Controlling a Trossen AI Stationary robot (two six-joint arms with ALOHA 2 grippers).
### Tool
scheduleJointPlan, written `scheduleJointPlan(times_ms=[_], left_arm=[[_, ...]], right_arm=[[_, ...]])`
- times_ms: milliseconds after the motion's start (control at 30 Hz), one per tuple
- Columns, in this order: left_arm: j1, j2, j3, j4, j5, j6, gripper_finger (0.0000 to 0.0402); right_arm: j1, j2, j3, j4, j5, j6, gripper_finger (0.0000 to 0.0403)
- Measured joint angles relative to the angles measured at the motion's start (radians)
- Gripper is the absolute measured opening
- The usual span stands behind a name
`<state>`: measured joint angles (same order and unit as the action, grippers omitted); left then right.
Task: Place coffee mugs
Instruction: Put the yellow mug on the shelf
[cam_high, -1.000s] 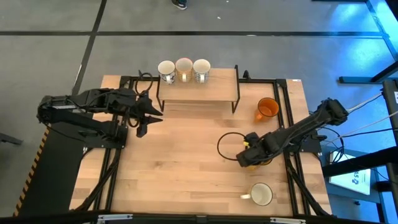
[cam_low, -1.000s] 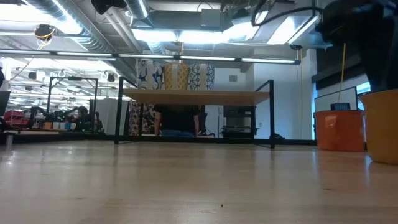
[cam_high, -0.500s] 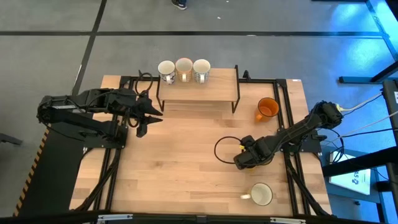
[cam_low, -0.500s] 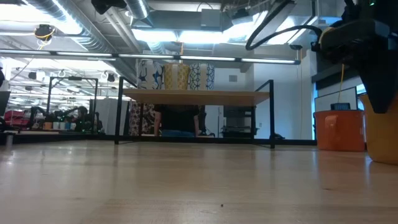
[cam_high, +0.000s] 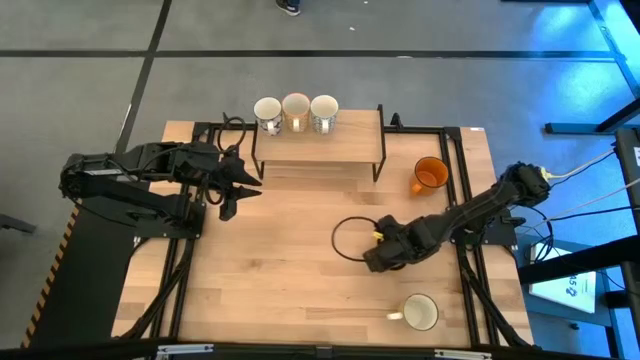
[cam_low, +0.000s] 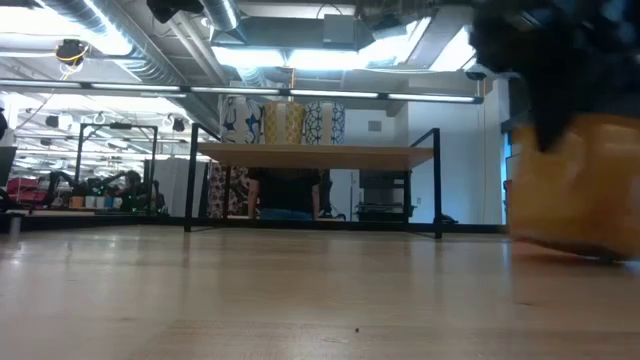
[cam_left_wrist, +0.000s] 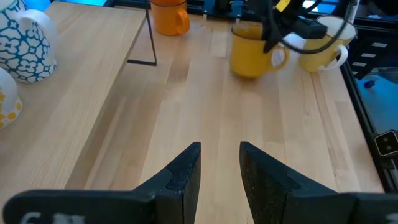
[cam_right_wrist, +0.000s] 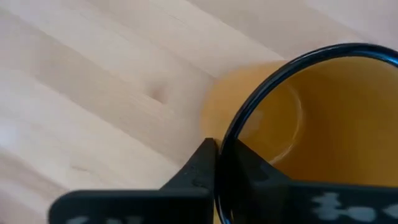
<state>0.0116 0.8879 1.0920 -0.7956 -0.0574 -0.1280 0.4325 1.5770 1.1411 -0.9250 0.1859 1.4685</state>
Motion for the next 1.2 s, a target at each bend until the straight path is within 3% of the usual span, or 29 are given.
scheduleJointPlan(times_ms=[233, 533, 733, 1200], left_arm=[[0.0, 0.0, 0.0, 0.0, 0.0, 0.0, 0.0105], [0.0, 0.0, 0.0, -0.03, 0.0, -0.027, 0.0105], [0.0, 0.0, 0.001, -0.046, 0.0, -0.028, 0.0105], [0.0, 0.0, 0.001, -0.049, -0.002, -0.048, 0.0105]], right_arm=[[-0.112, 0.105, 0.127, 0.128, 0.032, -0.21, 0.0005], [-0.228, 0.321, 0.369, 0.069, -0.006, -0.379, 0.0005], [-0.258, 0.396, 0.441, 0.059, -0.019, -0.43, 0.0008], [-0.31, 0.408, 0.441, 0.182, 0.0, -0.461, 0.0147]])
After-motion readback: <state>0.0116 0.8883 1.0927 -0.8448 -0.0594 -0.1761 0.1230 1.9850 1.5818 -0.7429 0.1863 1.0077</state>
